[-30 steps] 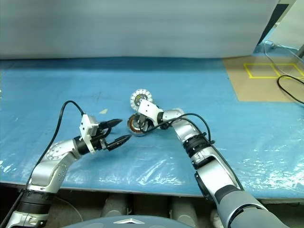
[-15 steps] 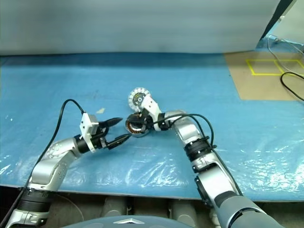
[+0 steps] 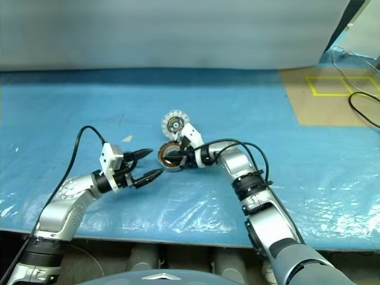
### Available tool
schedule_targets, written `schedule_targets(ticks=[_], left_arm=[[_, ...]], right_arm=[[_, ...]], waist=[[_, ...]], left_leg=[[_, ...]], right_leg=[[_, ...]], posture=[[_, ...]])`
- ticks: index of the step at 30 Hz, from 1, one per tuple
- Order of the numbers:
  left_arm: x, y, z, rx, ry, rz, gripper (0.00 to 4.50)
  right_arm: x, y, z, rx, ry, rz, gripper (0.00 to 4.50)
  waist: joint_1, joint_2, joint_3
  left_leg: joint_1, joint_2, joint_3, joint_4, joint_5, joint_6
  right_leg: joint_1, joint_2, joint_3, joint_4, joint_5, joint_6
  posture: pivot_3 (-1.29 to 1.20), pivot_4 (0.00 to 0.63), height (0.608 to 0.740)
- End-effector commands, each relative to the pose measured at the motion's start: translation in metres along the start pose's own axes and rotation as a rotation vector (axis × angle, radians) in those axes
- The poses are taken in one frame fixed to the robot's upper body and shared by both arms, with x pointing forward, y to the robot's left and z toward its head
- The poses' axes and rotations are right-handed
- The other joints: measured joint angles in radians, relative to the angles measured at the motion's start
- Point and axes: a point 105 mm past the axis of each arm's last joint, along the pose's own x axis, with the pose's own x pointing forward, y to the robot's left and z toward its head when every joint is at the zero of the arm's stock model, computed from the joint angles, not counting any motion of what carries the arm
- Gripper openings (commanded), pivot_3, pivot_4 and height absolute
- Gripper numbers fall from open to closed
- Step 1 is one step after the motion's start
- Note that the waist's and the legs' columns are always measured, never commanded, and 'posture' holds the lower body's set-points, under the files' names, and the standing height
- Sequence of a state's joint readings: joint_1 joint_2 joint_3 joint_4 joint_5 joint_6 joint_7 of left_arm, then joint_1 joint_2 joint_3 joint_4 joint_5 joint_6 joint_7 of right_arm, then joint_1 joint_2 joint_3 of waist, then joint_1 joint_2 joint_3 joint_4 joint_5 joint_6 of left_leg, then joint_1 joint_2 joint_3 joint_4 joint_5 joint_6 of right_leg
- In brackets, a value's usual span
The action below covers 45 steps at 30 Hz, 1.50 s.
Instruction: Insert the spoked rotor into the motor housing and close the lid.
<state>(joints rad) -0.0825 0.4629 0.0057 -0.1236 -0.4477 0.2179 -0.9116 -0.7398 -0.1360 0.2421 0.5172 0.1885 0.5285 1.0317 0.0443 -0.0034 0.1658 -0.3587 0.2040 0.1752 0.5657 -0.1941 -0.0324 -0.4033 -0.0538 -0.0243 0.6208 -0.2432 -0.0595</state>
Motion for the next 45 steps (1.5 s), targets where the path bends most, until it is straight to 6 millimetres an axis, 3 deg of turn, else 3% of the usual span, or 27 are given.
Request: schedule_targets(ticks=[1, 5, 12, 18, 23, 27, 39, 42, 45], left_arm=[[0.001, 0.000, 0.007, 0.034, -0.016, -0.013, 4.50], [0.002, 0.001, 0.007, 0.037, -0.015, -0.015, 4.50], [0.002, 0.001, 0.006, 0.037, -0.013, -0.017, 4.50], [0.002, 0.001, 0.006, 0.036, -0.013, -0.017, 4.50], [0.001, 0.001, 0.006, 0.038, -0.013, -0.017, 4.50], [0.001, 0.001, 0.006, 0.038, -0.012, -0.019, 4.50], [0.002, -0.001, 0.006, 0.038, -0.009, -0.027, 4.50], [0.003, 0.000, 0.006, 0.040, -0.009, -0.027, 4.50], [0.003, -0.001, 0.006, 0.041, -0.009, -0.026, 4.50]], right_arm=[[-0.007, -0.019, 0.004, 0.095, -0.018, -0.103, 0.03], [-0.010, -0.018, 0.013, 0.159, -0.061, -0.077, 0.03], [-0.022, 0.016, 0.050, 0.225, -0.211, 0.145, 0.03], [-0.023, 0.022, 0.056, 0.207, -0.223, 0.141, 0.03], [-0.012, -0.006, 0.037, 0.077, -0.146, -0.073, 0.03], [-0.007, -0.016, 0.024, 0.030, -0.103, -0.142, 0.03], [0.005, -0.012, 0.015, -0.015, -0.072, -0.151, 0.03], [0.007, -0.025, -0.004, -0.030, 0.033, -0.245, 0.03], [0.004, -0.039, -0.028, 0.134, 0.133, -0.321, 0.03]], waist=[[0.000, 0.000, 0.000], [0.005, 0.000, 0.000], [0.004, 0.000, 0.000], [0.004, 0.000, 0.000], [0.003, 0.000, 0.000], [0.001, 0.000, 0.000], [0.000, 0.000, 0.000], [-0.002, 0.000, 0.000], [-0.006, 0.000, 0.000]], left_leg=[[0.000, 0.000, 0.000, 0.000, 0.000, 0.000], [-0.001, 0.000, 0.000, 0.001, 0.000, 0.000], [-0.007, 0.000, 0.000, 0.000, 0.000, 0.000], [-0.007, 0.000, 0.000, 0.000, 0.000, 0.000], [-0.007, 0.000, 0.000, 0.000, 0.000, -0.001], [-0.007, 0.000, 0.000, 0.000, 0.000, -0.001], [-0.007, 0.000, 0.000, 0.001, 0.000, -0.001], [-0.006, 0.000, 0.000, 0.001, 0.000, -0.001], [-0.002, 0.000, 0.000, 0.001, 0.000, -0.001]], right_leg=[[0.000, 0.000, 0.000, 0.000, 0.000, 0.000], [0.000, 0.000, 0.000, 0.000, 0.000, 0.000], [-0.005, 0.000, -0.001, 0.000, 0.000, 0.000], [-0.005, 0.000, -0.001, 0.000, 0.000, 0.000], [-0.005, 0.000, -0.001, 0.000, 0.000, 0.000], [-0.005, 0.000, -0.001, -0.001, 0.000, 0.000], [-0.005, 0.000, -0.001, 0.000, 0.000, 0.000], [-0.005, 0.000, -0.001, 0.000, 0.000, 0.000], [-0.002, 0.000, 0.000, 0.001, 0.000, 0.000]], posture=[[0.00, 0.150, 0.740], [0.00, 0.150, 0.740], [0.00, 0.150, 0.740], [0.00, 0.150, 0.740], [0.00, 0.150, 0.740], [0.00, 0.150, 0.740], [0.00, 0.150, 0.740], [0.00, 0.150, 0.740], [0.00, 0.150, 0.740]])
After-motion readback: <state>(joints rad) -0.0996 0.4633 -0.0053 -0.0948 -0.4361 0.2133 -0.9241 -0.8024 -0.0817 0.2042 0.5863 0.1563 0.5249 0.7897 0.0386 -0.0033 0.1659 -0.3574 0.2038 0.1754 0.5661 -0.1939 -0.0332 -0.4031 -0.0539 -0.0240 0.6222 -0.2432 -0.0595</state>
